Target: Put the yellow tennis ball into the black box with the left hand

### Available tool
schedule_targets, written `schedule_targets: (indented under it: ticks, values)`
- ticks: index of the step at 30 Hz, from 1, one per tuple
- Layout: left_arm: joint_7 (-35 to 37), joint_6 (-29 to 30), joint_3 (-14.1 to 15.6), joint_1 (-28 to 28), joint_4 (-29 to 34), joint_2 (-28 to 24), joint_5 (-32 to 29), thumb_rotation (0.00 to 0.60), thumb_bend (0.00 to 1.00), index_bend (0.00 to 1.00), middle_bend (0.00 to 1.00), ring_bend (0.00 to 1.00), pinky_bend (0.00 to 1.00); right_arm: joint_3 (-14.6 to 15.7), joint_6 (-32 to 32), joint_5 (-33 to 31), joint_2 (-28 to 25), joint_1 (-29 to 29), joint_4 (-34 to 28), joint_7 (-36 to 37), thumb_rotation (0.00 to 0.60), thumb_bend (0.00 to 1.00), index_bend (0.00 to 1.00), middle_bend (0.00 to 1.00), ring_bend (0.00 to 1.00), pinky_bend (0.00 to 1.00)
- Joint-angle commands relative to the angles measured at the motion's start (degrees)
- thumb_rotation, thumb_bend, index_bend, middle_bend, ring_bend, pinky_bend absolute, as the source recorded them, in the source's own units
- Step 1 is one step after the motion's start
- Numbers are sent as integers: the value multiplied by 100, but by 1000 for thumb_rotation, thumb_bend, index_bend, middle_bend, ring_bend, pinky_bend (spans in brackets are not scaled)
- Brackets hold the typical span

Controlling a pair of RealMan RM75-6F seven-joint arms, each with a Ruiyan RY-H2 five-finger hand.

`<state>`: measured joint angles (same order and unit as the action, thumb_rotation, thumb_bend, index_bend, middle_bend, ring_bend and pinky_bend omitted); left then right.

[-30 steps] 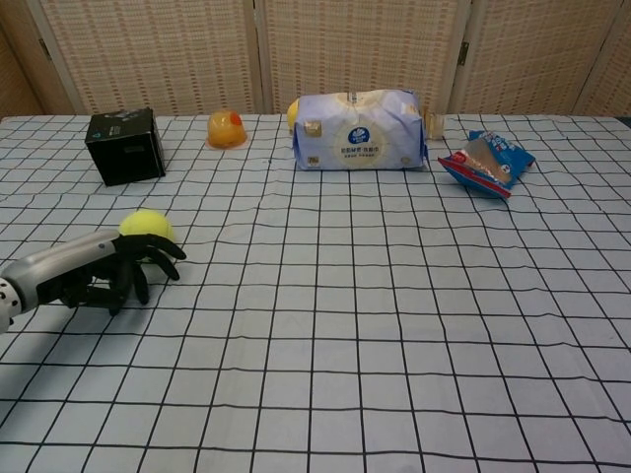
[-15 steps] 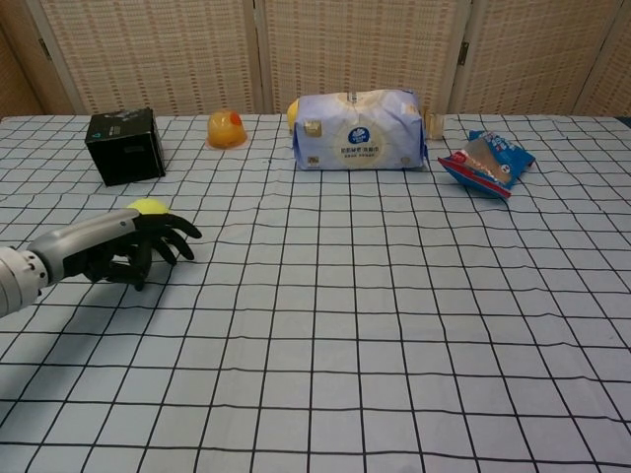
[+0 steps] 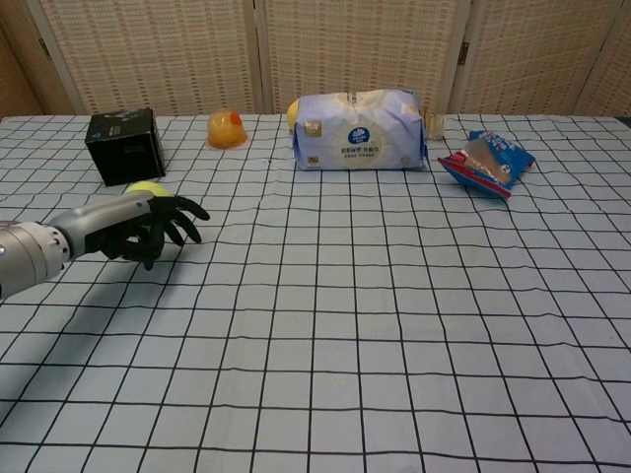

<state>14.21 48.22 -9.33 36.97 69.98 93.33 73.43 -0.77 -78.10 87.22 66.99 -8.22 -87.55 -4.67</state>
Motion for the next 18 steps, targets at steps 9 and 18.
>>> schedule_targets:
  ticks: [9,18]
  values:
    - [-367,-137,-38,140,-345,64,-200,600,936,179,249,247,490,25,32,-5,15,-3,23,-13,600,65,189,76,16,0]
    - [-1098,-185,-85,343,-515,12,-353,600,935,183,249,248,490,57,46,5,56,6,71,-69,600,65,189,76,16,0]
